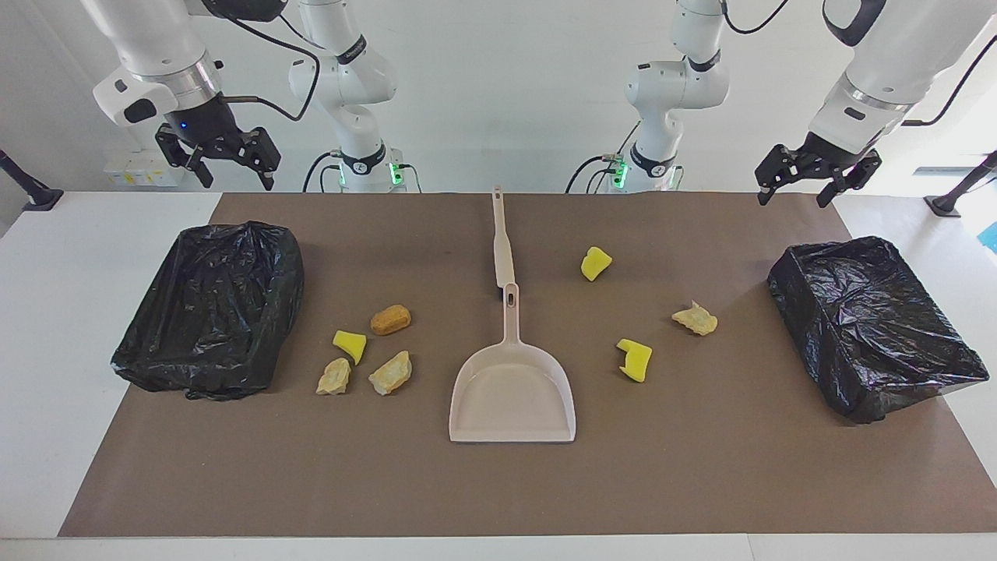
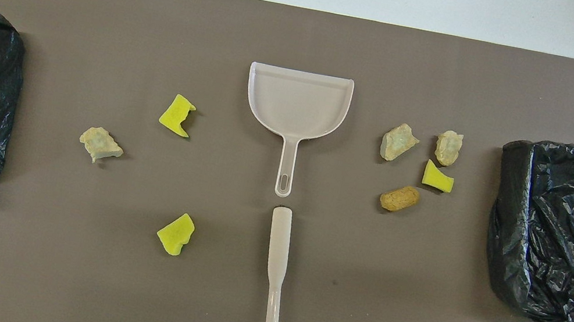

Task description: Sweep and dump trash in bin

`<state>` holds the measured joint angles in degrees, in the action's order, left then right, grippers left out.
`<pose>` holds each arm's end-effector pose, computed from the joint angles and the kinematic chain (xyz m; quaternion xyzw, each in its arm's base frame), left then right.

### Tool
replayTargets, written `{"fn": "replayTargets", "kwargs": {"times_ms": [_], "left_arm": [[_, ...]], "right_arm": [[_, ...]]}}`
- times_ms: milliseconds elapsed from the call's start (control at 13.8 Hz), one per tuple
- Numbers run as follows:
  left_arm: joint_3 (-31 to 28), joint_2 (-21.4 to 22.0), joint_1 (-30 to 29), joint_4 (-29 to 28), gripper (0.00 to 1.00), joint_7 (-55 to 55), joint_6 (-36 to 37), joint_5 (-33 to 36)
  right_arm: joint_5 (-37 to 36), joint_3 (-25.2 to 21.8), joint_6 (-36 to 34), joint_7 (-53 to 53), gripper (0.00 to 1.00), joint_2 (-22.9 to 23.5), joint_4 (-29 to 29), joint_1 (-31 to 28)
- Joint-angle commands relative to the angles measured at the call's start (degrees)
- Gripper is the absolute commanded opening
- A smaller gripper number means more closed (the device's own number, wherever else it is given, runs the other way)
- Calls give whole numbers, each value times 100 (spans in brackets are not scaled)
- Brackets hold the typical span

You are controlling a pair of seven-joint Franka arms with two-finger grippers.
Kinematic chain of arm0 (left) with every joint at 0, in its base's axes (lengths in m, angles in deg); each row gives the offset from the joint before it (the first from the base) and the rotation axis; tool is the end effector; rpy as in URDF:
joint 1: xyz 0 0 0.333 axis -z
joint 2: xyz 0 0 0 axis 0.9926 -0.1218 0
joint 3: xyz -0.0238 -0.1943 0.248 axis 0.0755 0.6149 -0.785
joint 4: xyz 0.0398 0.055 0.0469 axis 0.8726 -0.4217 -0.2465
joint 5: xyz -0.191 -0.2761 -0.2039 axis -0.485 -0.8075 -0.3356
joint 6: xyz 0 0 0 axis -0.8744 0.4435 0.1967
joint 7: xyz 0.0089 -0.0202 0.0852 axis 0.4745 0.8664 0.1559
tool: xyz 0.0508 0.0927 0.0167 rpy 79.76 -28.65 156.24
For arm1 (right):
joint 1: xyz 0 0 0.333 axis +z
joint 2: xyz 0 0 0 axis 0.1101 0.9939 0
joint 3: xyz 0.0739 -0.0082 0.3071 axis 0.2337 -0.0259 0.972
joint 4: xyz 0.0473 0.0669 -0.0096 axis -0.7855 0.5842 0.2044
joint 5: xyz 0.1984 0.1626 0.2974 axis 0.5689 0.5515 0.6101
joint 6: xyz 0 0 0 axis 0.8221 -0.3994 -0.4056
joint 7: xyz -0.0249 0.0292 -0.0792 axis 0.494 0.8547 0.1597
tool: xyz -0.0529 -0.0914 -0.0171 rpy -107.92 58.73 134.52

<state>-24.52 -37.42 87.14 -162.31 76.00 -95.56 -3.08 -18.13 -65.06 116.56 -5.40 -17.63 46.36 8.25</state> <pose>0.5398 -0.0287 0.6414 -0.9981 0.0576 0.0210 0.0001 0.5222 -0.0314 0.6464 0.9994 -0.0221 -0.0198 0.0165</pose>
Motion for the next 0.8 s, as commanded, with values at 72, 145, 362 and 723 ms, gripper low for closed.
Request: {"fn": "replayTargets", "kwargs": {"times_ms": [72, 145, 362, 723], "left_arm": [[-24, -60, -1, 122, 100, 22, -20, -47], [-15, -60, -1, 113, 100, 14, -20, -56], [-24, -42, -9, 104, 100, 13, -29, -56], [-15, 19, -18, -62, 100, 13, -82, -214]], "right_arm": [[150, 10, 25, 87, 100, -142, 174, -34], [150, 10, 33, 87, 100, -142, 174, -34], [150, 10, 33, 87, 100, -133, 156, -17], [141, 10, 86, 87, 100, -151, 209, 27]]}}
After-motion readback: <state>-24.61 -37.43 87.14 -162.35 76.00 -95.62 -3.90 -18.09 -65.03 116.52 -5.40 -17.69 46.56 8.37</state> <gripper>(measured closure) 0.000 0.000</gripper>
